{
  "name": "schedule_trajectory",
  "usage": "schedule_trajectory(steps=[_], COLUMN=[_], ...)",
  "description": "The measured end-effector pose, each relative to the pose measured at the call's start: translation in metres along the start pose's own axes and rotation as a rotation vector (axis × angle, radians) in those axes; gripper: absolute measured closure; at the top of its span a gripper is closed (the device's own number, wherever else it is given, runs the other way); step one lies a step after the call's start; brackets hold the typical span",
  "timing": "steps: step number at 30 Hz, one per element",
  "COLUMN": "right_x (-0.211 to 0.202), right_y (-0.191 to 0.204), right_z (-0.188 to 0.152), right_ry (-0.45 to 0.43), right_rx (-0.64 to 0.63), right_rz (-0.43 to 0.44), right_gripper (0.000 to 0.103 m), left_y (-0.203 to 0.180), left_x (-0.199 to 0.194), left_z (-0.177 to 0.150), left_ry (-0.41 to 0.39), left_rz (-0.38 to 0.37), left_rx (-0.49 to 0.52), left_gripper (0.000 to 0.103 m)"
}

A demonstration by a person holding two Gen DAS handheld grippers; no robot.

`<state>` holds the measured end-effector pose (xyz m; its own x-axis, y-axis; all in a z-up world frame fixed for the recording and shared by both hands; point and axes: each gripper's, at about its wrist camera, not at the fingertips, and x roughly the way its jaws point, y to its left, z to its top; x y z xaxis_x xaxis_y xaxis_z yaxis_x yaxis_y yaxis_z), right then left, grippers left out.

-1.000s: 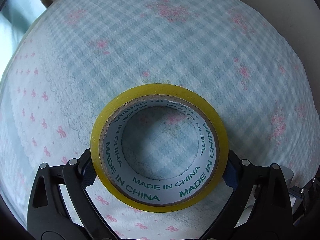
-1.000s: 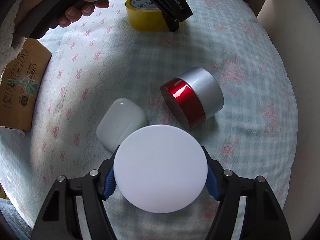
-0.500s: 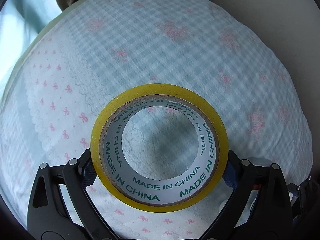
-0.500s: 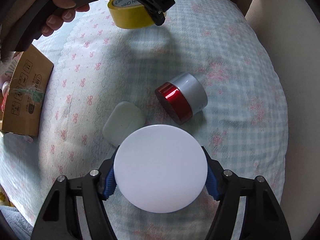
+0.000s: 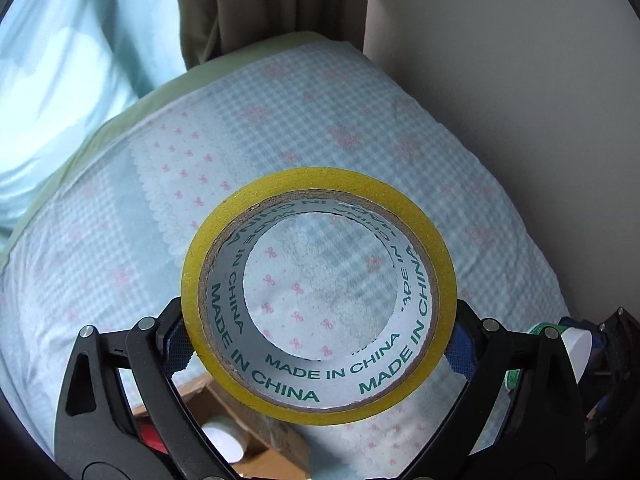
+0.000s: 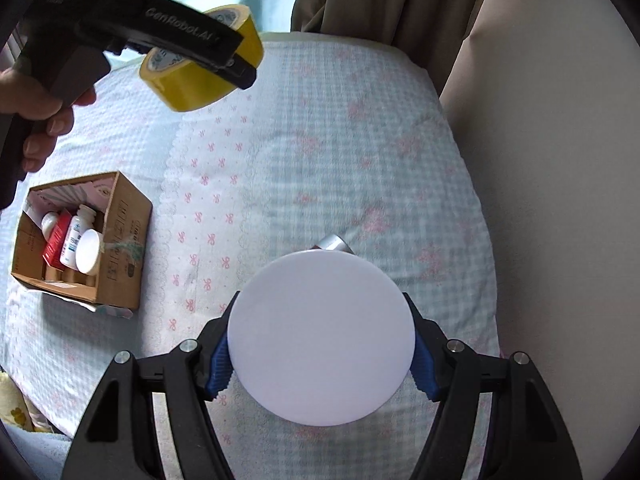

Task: Organize rigid objects
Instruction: 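Lift the tape roll with the left tool while the right tool grasps the green-labelled jar, then carry the tape roll and green-labelled jar to the box and drop them in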

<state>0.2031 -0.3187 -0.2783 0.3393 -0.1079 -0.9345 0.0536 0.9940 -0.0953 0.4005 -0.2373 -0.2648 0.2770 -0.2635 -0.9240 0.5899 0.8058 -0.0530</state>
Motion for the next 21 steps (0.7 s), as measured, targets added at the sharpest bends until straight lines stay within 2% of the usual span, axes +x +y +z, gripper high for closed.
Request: schedule_trajectory(steps=[5,11,17,21], right_x=[-0.056,-0.105,-0.130,-0.135], right_y=[0.019,0.066,0.130,0.176], right_z=[0.017,0.029,0.040,0.045], right_ry=[-0.049,-0.089,-0.108,-0.106], right_rx=[0.026,-0.003,-0.046,-0.071], right_rz=[0.010,0.032,0.094,0.148], right_gripper=[0.036,0.036,0.036,0.036], left_y=[0.029,0.077,0.130,0.162], left_x=[-0.075,-0.154,-0.209,-0.227], left_z=[-0.031,-0.089,-0.163,-0.214], left_ry=[-0.053,-0.107,-0.132,-0.125], left_rz=[0.011,0.039,0.076,0.106], left_rx=[-0.049,-0.133,-0.225,-0.280], left_gripper=[0.006,0.006,0.006,0.006])
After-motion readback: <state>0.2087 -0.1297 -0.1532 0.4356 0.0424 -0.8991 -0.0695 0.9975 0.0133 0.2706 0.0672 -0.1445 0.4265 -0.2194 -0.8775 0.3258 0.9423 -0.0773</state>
